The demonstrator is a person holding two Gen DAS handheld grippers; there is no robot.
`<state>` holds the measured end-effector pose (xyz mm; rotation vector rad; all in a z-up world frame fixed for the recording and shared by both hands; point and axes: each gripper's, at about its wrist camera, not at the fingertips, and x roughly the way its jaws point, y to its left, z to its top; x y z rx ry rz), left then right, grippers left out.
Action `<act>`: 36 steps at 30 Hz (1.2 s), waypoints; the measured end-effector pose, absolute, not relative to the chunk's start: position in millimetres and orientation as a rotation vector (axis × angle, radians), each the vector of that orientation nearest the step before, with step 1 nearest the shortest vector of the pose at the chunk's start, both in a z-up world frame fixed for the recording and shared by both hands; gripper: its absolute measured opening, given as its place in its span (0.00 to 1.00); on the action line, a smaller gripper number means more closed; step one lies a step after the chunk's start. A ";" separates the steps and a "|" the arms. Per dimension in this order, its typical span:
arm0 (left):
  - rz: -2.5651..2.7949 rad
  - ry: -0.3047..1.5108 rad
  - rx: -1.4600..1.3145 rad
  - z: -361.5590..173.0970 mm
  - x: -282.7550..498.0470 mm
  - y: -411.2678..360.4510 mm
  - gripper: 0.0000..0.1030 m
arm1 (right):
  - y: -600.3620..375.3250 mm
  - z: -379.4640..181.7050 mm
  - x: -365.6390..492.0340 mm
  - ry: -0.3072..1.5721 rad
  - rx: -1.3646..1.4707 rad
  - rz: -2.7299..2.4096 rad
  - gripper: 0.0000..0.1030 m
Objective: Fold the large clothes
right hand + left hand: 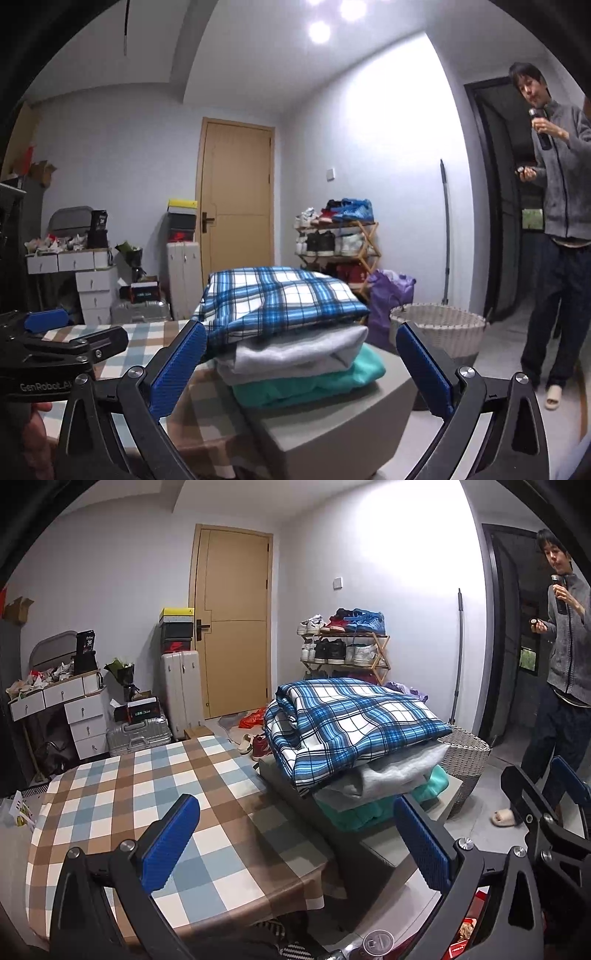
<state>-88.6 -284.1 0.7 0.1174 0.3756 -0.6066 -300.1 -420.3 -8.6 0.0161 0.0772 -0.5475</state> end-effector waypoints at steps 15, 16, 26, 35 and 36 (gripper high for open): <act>-0.601 0.375 0.114 -0.6 -90.6 -285.5 0.99 | -416.1 -8.7 -303.0 0.083 0.012 -0.548 1.00; -0.600 0.376 0.115 -0.7 -90.8 -286.1 0.99 | -415.6 -9.0 -302.9 0.084 0.011 -0.549 1.00; -0.607 0.382 0.125 -1.2 -92.7 -291.4 0.99 | -415.5 -8.3 -304.3 0.083 0.008 -0.550 1.00; -0.609 0.384 0.130 -1.8 -94.2 -293.0 0.99 | -415.9 -7.1 -304.7 0.087 0.013 -0.548 1.00; -0.609 0.385 0.130 -1.9 -94.1 -293.1 0.99 | -415.8 -7.2 -304.8 0.087 0.012 -0.547 1.00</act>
